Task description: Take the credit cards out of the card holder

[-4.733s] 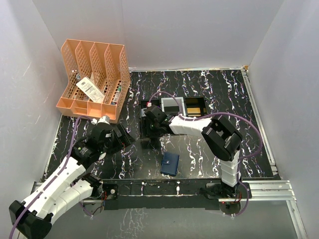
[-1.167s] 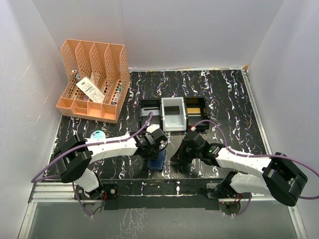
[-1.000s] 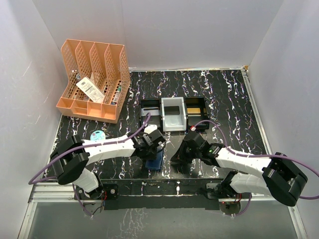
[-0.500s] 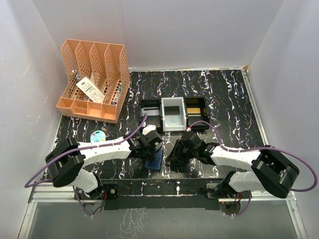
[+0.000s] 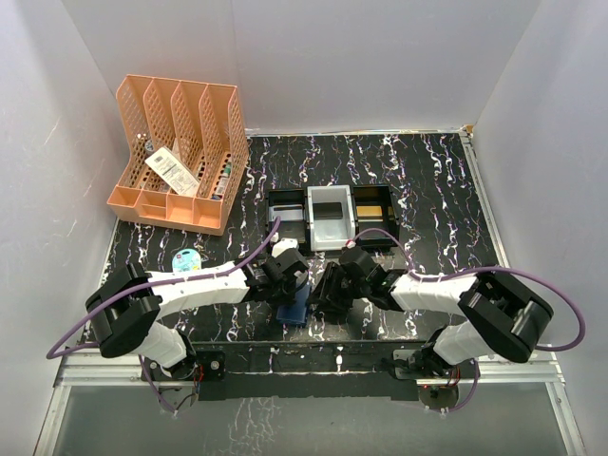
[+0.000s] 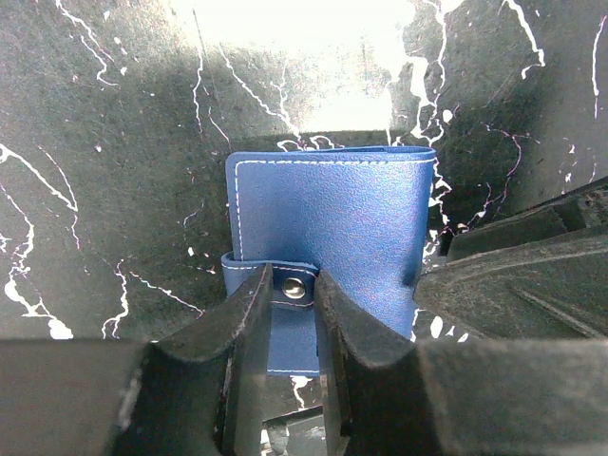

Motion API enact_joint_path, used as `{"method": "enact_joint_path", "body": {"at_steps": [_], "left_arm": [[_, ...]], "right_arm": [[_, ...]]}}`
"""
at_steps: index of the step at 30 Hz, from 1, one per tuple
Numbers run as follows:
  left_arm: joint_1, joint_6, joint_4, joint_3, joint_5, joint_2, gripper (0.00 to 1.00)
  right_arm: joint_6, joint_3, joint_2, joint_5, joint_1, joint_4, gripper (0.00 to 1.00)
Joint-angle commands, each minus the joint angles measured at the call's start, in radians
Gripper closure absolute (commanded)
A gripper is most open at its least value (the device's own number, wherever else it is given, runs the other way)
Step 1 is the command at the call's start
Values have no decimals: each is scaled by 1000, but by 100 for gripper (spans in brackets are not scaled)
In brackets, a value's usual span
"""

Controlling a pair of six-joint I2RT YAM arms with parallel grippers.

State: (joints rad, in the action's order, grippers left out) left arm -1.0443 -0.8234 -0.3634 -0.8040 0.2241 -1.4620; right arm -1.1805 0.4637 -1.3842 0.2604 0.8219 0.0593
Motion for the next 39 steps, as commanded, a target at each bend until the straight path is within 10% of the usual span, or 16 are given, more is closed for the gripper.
{"method": "enact_joint_path", "body": {"at_steps": [1, 15, 25, 39], "left_arm": [[-3, 12, -16, 15, -52, -7, 80], [-3, 17, 6, 22, -65, -4, 81], [-3, 19, -38, 1, -29, 5, 76], [-2, 4, -261, -57, 172, -31, 72]], "right_arm": [[-3, 11, -11, -26, -4, 83, 57], [19, 27, -67, 34, -4, 179, 54], [58, 75, -23, -9, -3, 79, 95], [78, 98, 44, 7, -17, -87, 100]]}}
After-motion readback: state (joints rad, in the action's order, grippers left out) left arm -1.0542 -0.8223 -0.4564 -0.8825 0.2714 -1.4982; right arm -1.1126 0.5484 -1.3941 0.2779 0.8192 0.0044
